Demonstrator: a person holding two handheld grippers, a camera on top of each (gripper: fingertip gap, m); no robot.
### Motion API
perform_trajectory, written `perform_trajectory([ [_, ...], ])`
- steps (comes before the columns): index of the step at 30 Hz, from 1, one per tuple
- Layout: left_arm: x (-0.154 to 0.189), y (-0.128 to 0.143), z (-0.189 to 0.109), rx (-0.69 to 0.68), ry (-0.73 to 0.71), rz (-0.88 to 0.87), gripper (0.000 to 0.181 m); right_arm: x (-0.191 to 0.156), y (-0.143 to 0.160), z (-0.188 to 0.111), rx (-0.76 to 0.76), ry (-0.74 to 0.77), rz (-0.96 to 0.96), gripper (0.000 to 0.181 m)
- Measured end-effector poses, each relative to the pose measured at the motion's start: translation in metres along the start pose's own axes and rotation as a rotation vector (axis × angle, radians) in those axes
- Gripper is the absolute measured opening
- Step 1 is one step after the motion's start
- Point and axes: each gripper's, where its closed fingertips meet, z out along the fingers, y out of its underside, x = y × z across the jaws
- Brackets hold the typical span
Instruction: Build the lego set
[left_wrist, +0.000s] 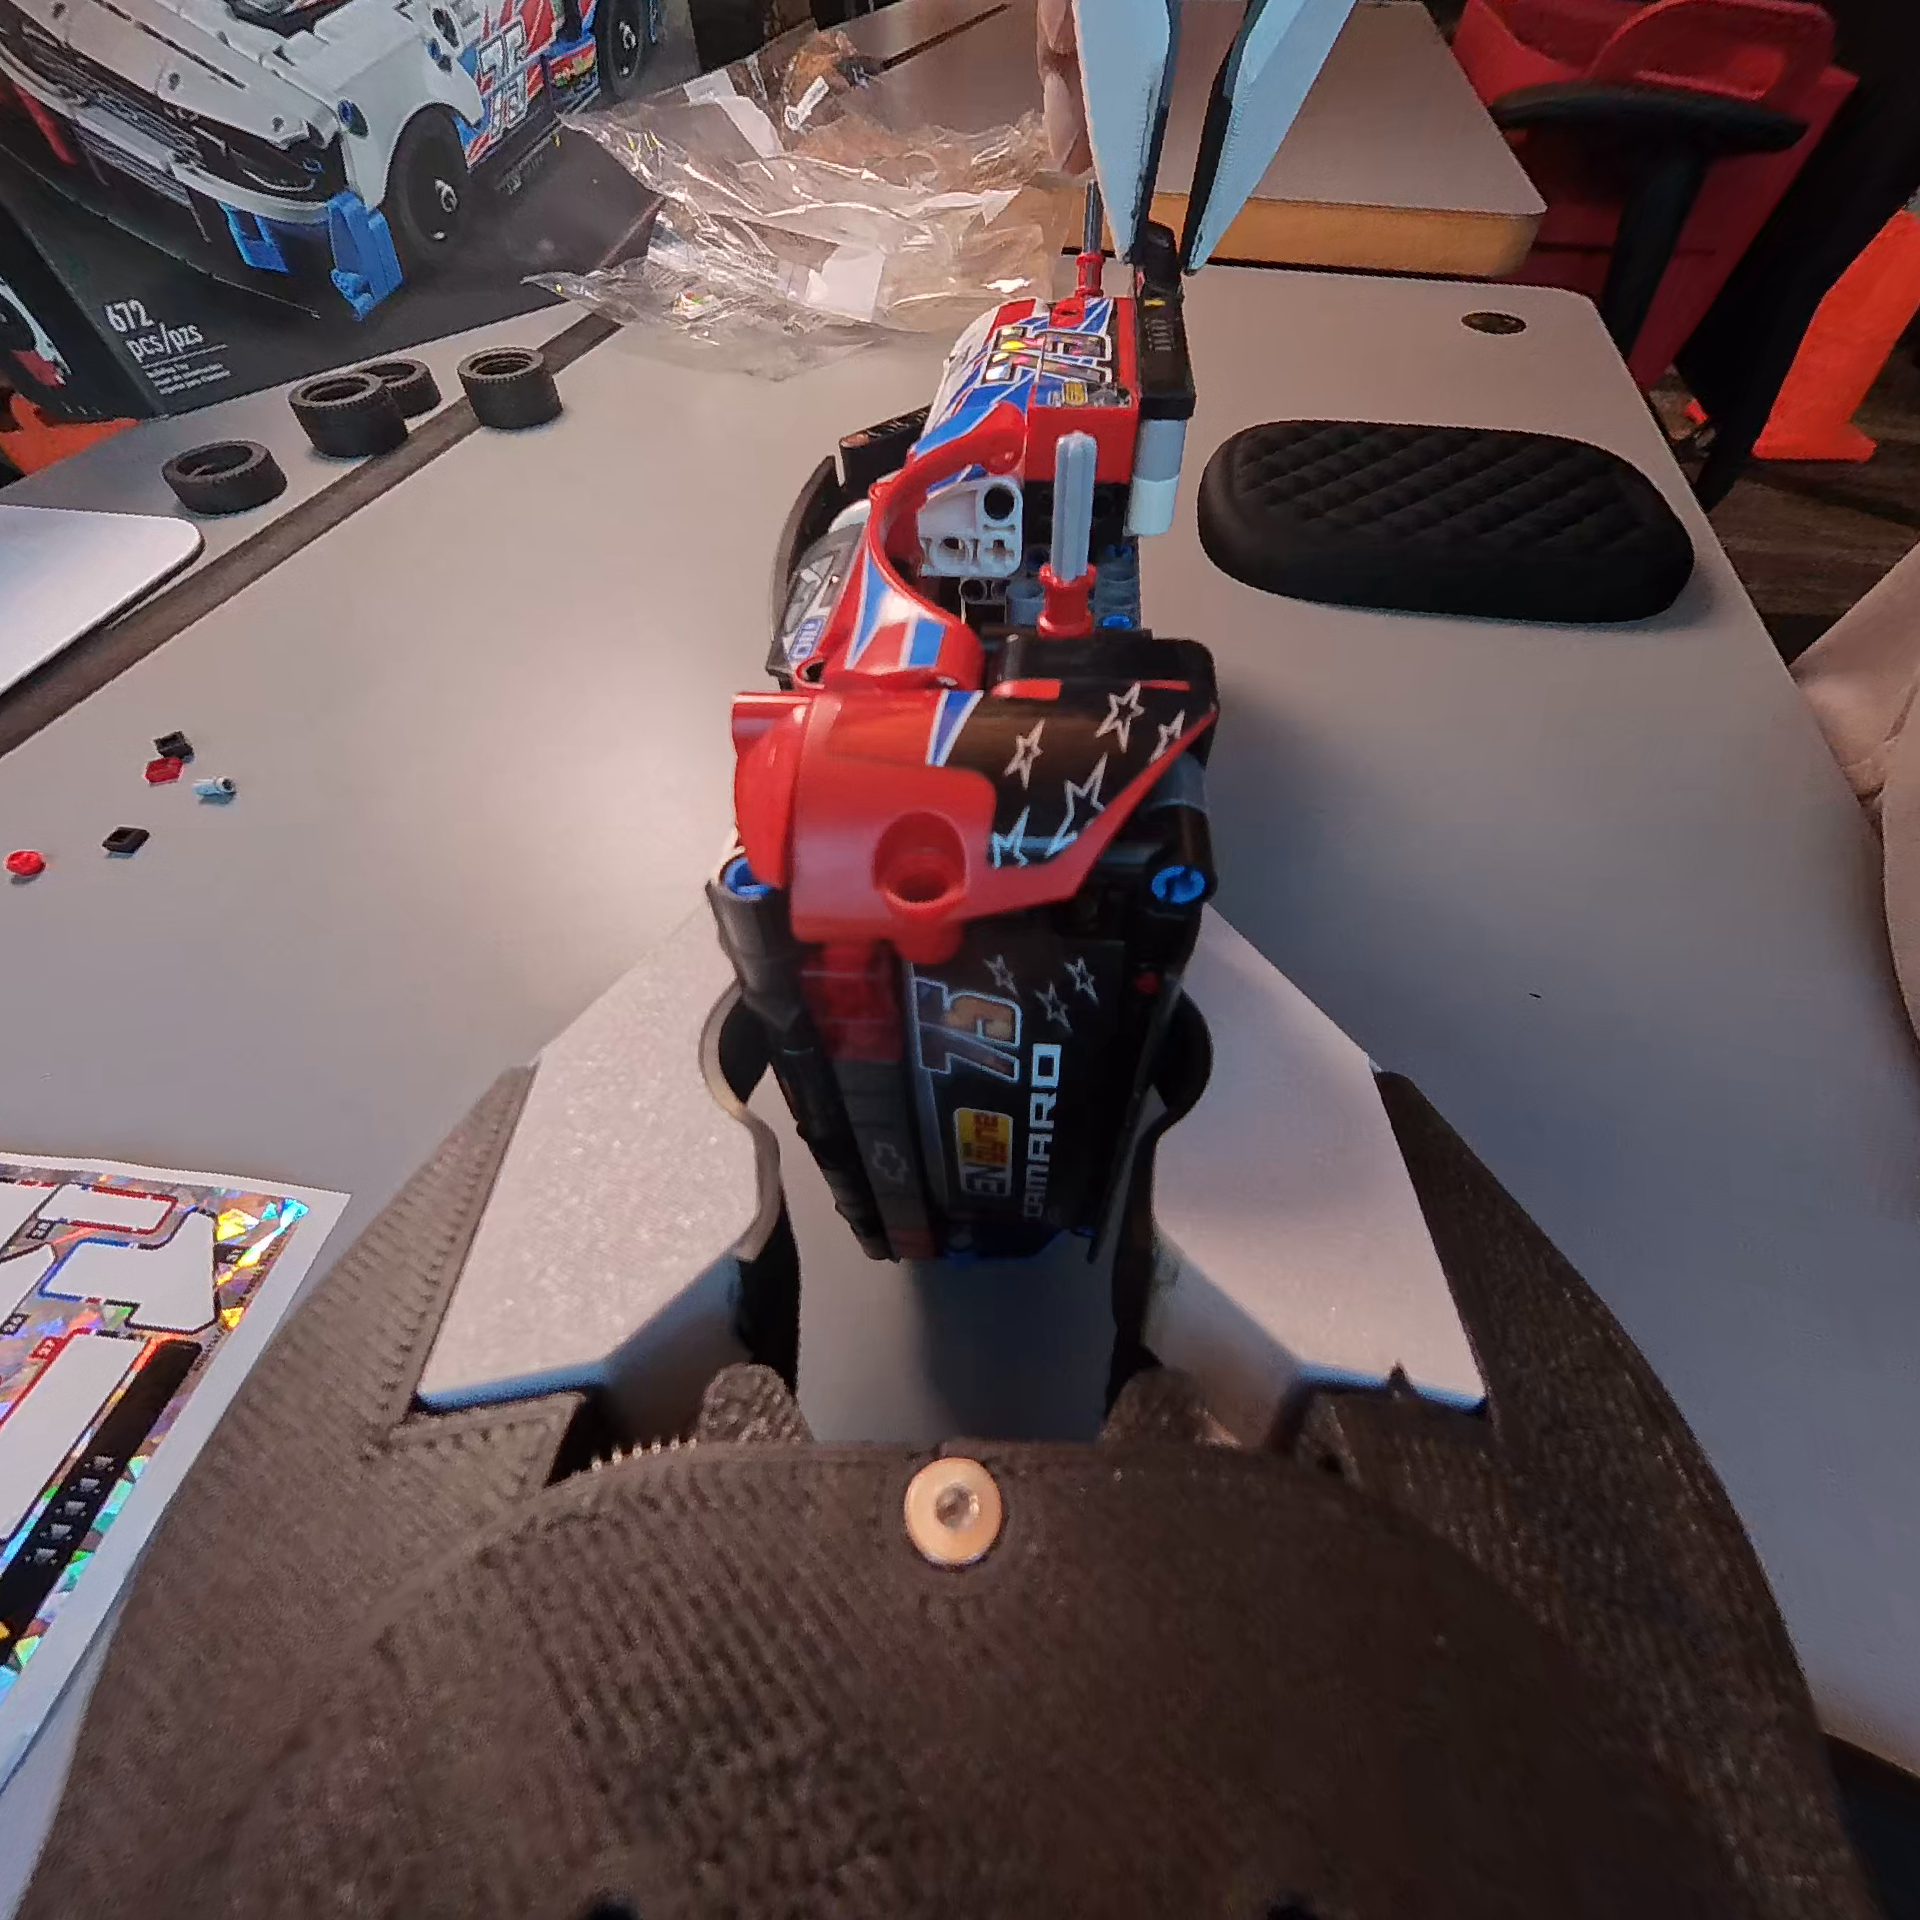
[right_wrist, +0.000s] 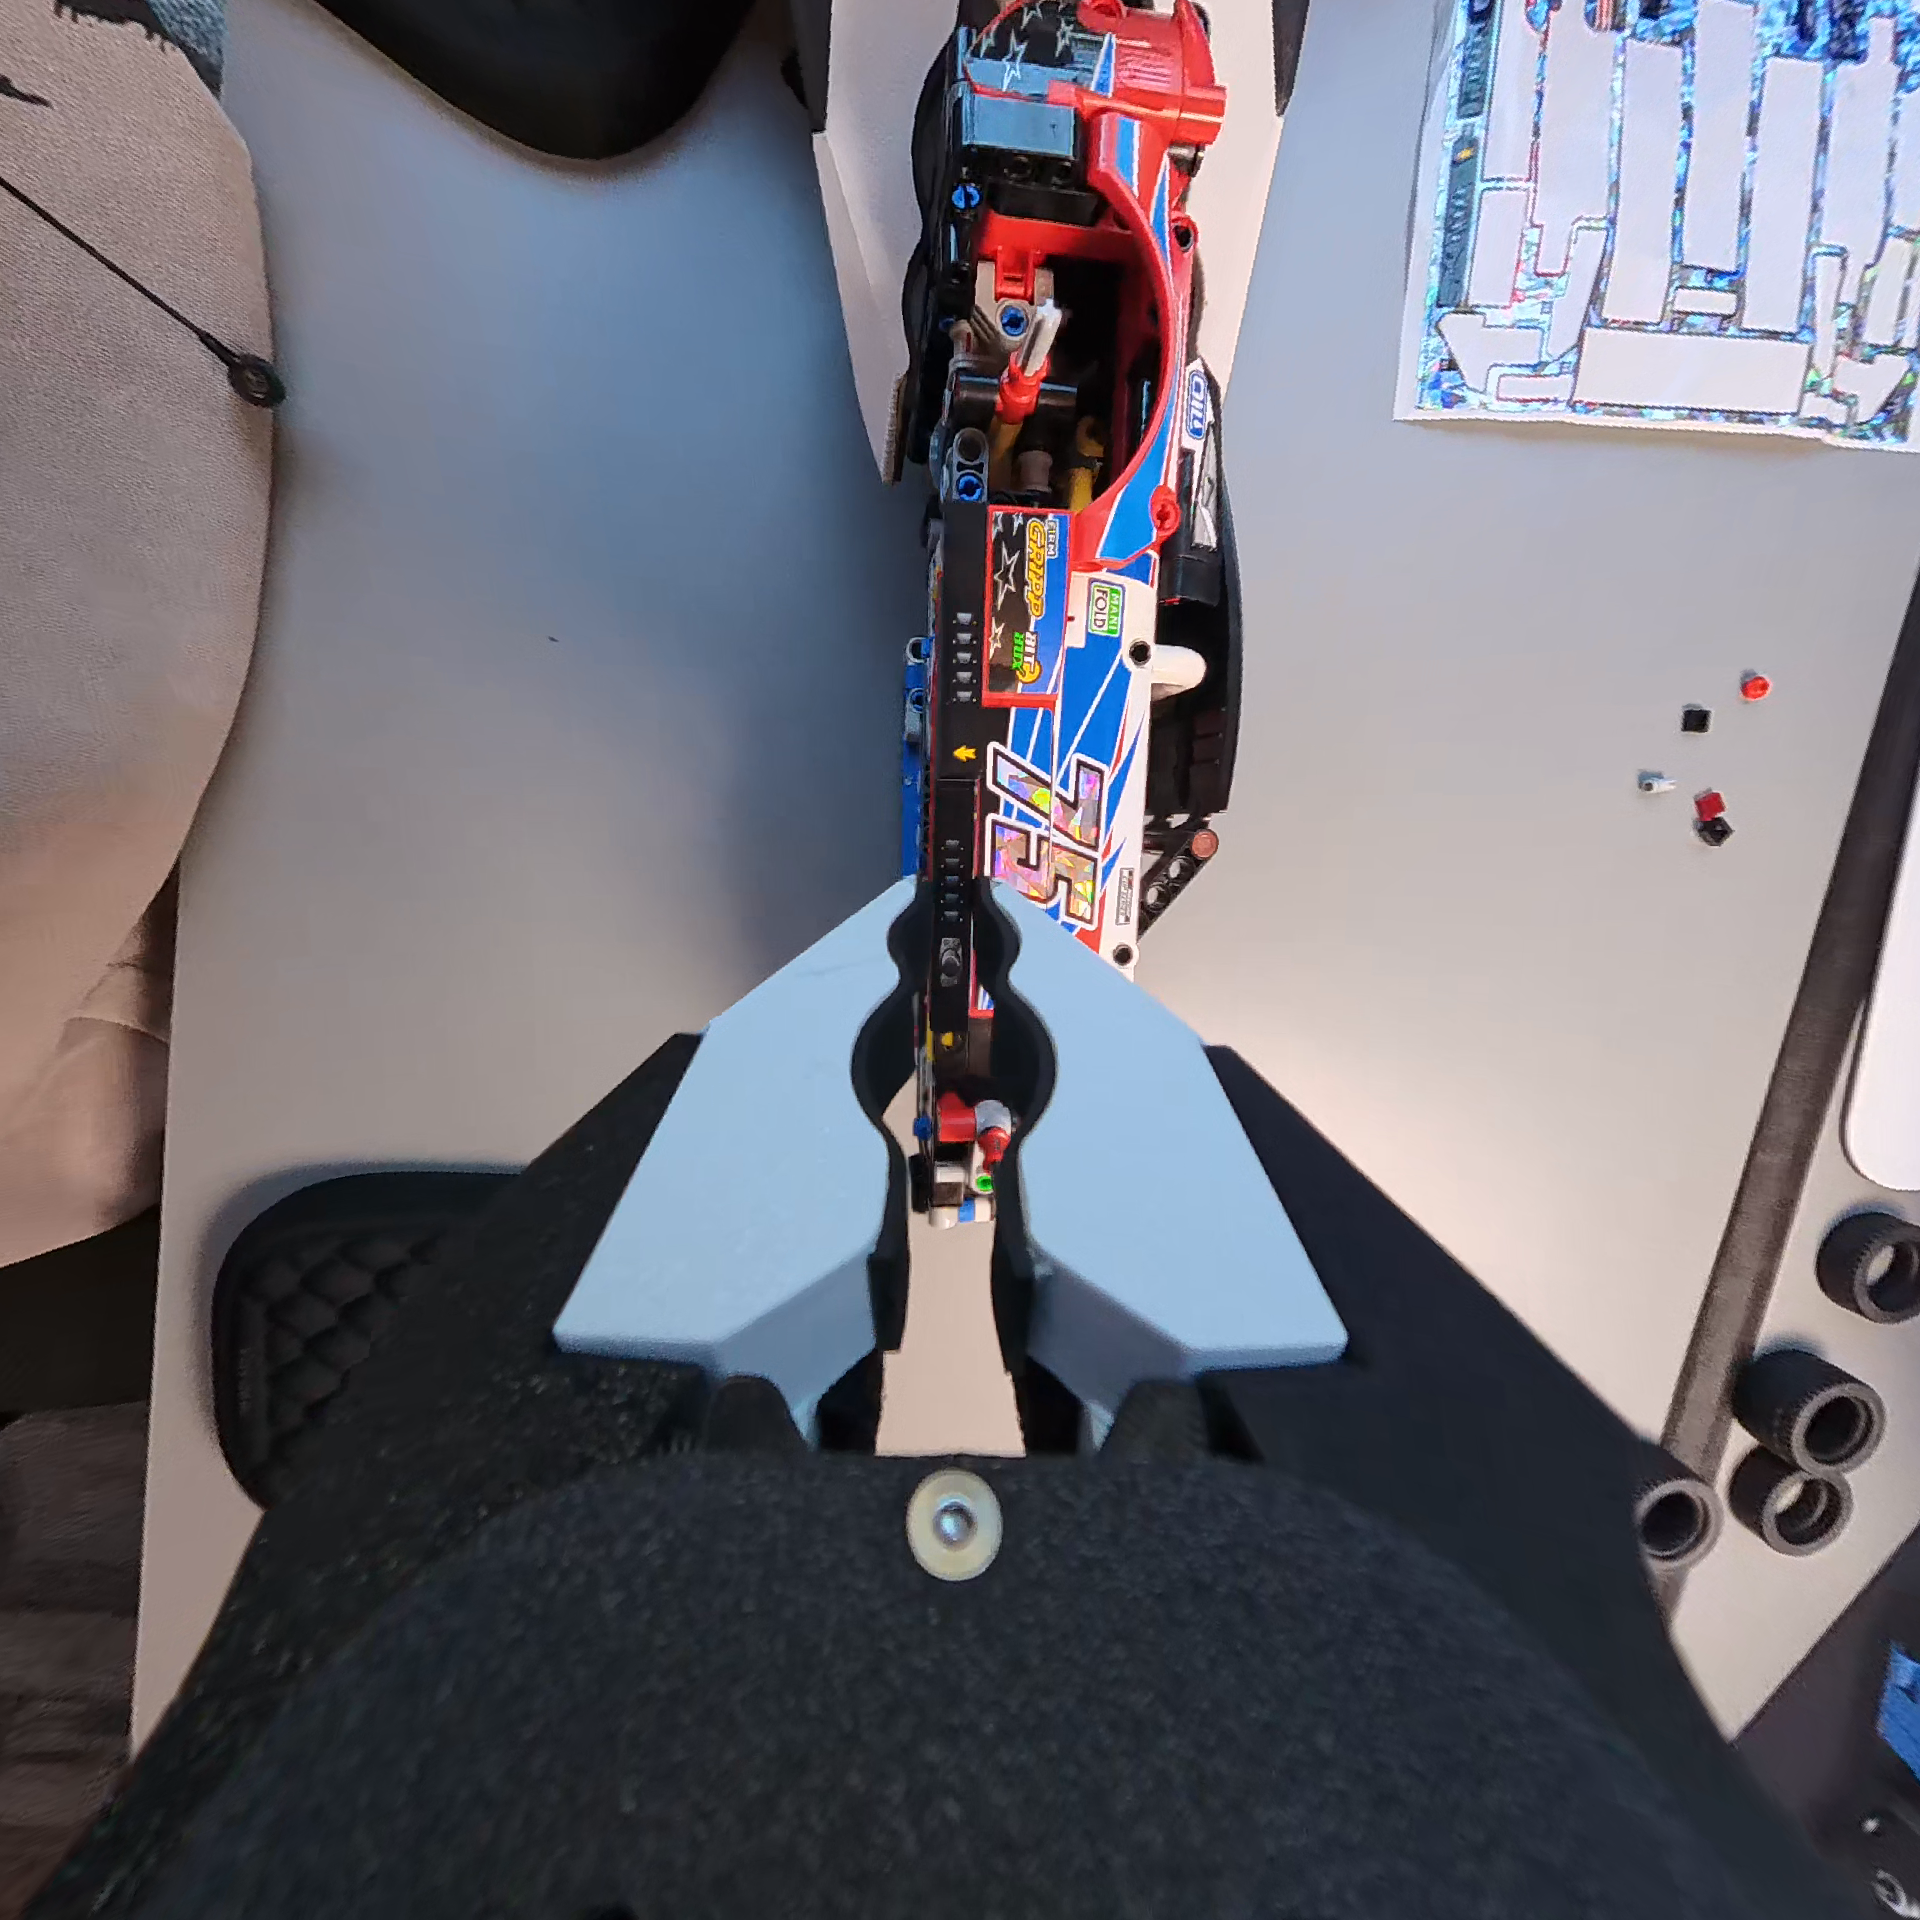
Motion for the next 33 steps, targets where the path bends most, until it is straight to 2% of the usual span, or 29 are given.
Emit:
perform_trajectory([
  [11,0.002,-0.001,0.0,0.005,0.002,0.031,0.072,-0.007,0.002,0.002,-0.087,-0.237,0.083,0.004],
  [21,0.003,-0.002,0.001,0.015,0.009,0.037,0.073,-0.012,0.002,0.003,-0.059,-0.458,0.235,0.004],
  [27,0.0,-0.001,0.0,0.02,0.015,-0.005,0.073,-0.004,0.001,0.002,0.023,-0.453,0.312,0.005],
  [33,-0.001,0.0,0.0,0.017,0.016,-0.027,0.072,0.0,0.0,0.002,0.083,-0.259,0.202,0.007],
])
